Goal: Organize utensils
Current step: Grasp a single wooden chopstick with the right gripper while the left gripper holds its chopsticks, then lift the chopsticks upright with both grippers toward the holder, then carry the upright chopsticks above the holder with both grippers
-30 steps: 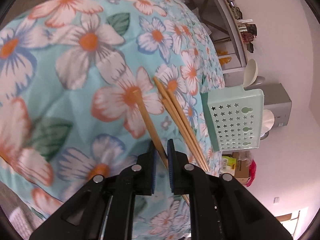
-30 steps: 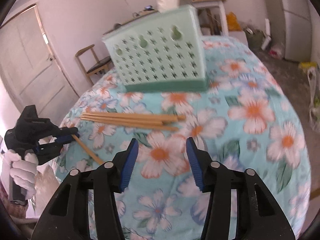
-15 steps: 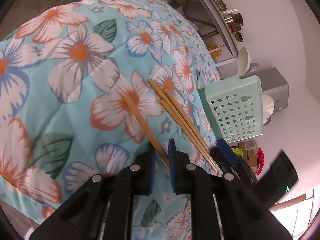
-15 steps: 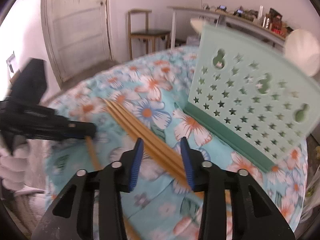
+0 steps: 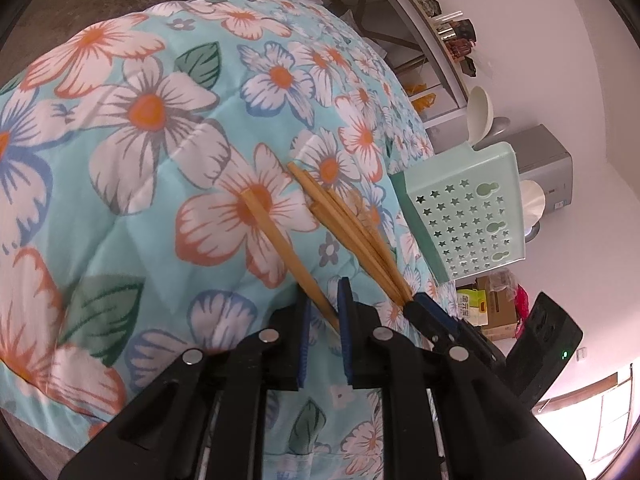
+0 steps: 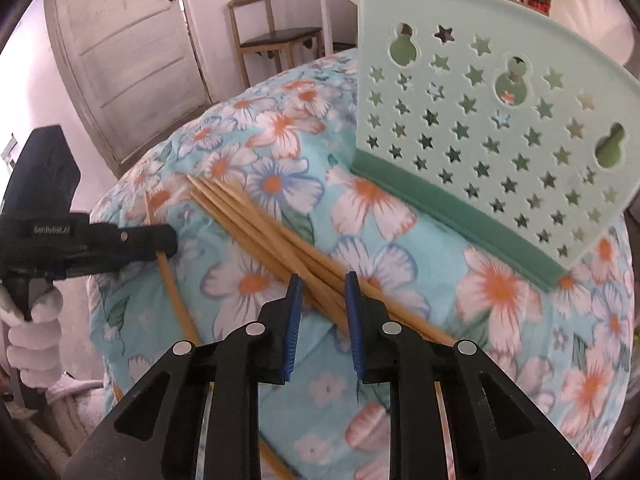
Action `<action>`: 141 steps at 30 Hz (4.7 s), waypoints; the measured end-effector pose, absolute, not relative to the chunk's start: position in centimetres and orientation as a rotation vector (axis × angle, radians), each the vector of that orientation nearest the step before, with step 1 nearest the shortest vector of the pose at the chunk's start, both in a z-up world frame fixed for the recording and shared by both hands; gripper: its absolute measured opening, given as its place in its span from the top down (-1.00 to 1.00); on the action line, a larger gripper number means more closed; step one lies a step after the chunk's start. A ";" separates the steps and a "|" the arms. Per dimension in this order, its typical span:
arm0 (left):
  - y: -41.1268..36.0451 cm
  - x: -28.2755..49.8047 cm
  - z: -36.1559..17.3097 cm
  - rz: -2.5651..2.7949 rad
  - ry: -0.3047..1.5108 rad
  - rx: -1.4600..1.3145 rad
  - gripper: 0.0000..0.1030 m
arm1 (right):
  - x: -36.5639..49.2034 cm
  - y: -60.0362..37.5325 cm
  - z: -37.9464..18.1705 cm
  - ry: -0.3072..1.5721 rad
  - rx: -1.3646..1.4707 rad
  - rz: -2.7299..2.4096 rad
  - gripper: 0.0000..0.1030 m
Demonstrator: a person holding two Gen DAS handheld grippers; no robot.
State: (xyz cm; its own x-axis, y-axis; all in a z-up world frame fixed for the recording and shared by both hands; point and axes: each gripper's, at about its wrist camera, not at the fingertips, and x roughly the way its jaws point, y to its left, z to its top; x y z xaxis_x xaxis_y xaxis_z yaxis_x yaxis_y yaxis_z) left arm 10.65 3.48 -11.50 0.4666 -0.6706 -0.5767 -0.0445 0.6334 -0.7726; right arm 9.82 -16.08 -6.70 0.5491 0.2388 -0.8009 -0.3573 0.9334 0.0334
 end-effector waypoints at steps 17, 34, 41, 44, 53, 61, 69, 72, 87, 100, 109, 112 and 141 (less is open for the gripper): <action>3.3 10.7 -11.4 -0.433 1.035 -0.814 0.74 | 8.7 -15.8 -5.8 0.935 -0.162 0.342 0.88; 3.4 10.7 -11.7 -0.444 1.041 -0.827 0.74 | 15.5 -11.8 -5.2 0.947 -0.118 0.323 0.54; 3.6 10.8 -11.8 -0.455 1.043 -0.836 0.74 | 18.0 -10.9 -6.8 0.984 -0.141 0.265 0.70; 3.7 10.8 -11.9 -0.459 1.043 -0.839 0.74 | 18.3 -10.4 -6.7 0.972 -0.148 0.261 0.91; 3.7 10.6 -11.9 -0.455 1.041 -0.840 0.74 | 15.8 -10.7 -1.0 0.796 -0.153 0.275 0.92; 3.4 10.7 -11.7 -0.433 1.054 -0.846 0.74 | 12.3 -14.5 4.8 0.602 -0.042 0.215 0.92; 3.1 11.3 -11.4 -0.419 1.065 -0.840 0.75 | 10.1 -17.4 4.8 0.550 0.069 0.170 0.92; 2.8 11.2 -11.1 -0.407 1.057 -0.832 0.75 | 9.0 -17.9 5.0 0.538 0.082 0.159 0.92; 1.4 9.4 -5.5 -0.390 0.888 -0.662 0.80 | 4.4 -21.3 6.6 0.458 0.201 0.182 0.92; -1.4 6.9 0.1 -0.447 0.710 -0.413 0.83 | 3.0 -23.6 7.4 0.404 0.266 0.193 0.92; -2.4 5.3 4.7 -0.508 0.586 -0.291 0.90 | 1.7 -24.6 9.2 0.338 0.279 0.176 0.92; -2.5 4.8 5.9 -0.517 0.546 -0.265 0.90 | 1.3 -24.8 9.6 0.323 0.280 0.172 0.92; -3.5 5.2 7.1 -0.499 0.534 -0.270 0.90 | 1.4 -25.5 9.4 0.341 0.337 0.207 0.92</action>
